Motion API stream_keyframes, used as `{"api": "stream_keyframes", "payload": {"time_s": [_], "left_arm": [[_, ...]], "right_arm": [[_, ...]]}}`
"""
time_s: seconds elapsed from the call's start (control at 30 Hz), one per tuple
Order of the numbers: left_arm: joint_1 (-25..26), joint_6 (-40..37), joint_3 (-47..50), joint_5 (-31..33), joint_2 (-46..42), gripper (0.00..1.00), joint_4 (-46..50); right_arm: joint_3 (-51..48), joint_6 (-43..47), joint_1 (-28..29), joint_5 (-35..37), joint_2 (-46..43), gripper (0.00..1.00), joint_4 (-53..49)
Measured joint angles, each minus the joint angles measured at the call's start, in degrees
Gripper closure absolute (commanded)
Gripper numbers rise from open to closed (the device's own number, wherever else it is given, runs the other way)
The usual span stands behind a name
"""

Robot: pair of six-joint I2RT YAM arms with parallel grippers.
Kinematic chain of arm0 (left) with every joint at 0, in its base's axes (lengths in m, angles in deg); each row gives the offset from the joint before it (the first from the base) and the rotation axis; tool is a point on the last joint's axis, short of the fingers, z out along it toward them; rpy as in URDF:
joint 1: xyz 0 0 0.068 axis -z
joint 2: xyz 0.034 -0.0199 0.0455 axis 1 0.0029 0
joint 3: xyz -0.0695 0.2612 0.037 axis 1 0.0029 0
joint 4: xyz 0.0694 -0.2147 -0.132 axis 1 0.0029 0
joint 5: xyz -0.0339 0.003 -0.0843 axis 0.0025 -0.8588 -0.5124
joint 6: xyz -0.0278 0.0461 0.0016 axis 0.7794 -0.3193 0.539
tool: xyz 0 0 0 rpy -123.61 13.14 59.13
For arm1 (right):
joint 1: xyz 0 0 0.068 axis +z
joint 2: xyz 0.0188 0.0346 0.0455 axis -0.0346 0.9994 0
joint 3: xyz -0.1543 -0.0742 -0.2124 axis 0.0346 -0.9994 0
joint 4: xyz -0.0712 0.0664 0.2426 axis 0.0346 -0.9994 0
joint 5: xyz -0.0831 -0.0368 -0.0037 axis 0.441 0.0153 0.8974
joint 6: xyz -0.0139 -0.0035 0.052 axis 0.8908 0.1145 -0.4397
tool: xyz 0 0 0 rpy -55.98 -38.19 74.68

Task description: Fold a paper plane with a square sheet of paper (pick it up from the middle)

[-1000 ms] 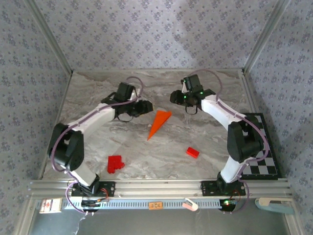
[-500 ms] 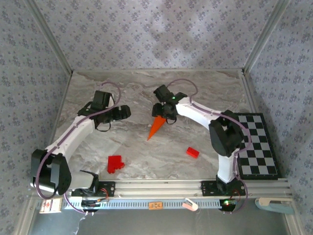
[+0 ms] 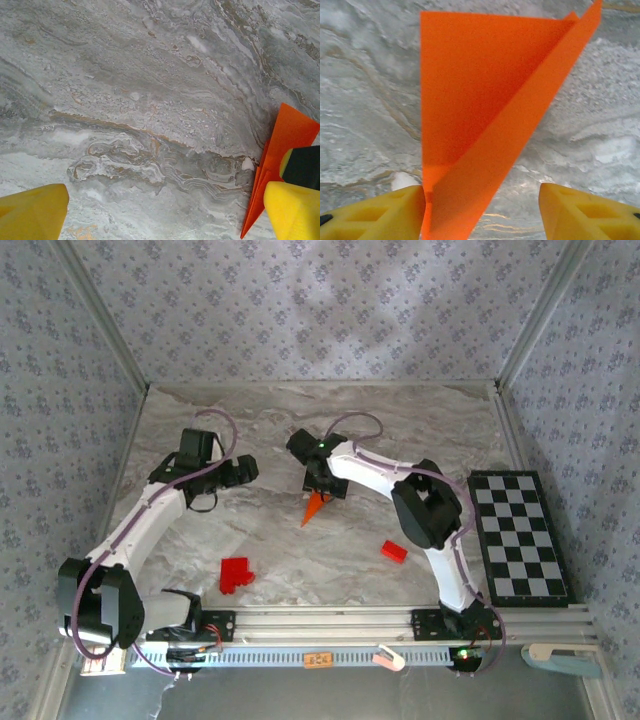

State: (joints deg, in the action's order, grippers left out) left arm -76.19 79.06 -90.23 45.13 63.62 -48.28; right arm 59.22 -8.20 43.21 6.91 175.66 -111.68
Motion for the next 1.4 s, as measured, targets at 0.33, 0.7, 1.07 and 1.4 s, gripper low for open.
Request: {"api": "stream_keyframes", "payload": {"time_s": [0.33, 0.7, 1.07, 1.4], "left_arm": [[-0.15, 0.02, 0.7, -0.2, 0.0, 0.0, -0.02], [-0.17, 0.04, 0.7, -0.83, 0.22, 0.0, -0.04], [-2.25, 1.88, 0.96, -1.75, 0.5, 0.0, -0.42], [-9.16, 10.03, 6.78, -11.23, 0.52, 0.0, -6.95]], "right_arm": [[0.42, -2.64, 0.22, 2.93, 0.09, 0.6, -3.48], [-0.04, -3.65, -0.04, 2.21, 0.07, 0.87, -1.6], [-1.9, 4.26, -0.72, 3.96, -4.15, 0.97, 2.23], [-2.05, 23.1, -3.96, -12.74, -9.46, 0.96, 18.86]]}}
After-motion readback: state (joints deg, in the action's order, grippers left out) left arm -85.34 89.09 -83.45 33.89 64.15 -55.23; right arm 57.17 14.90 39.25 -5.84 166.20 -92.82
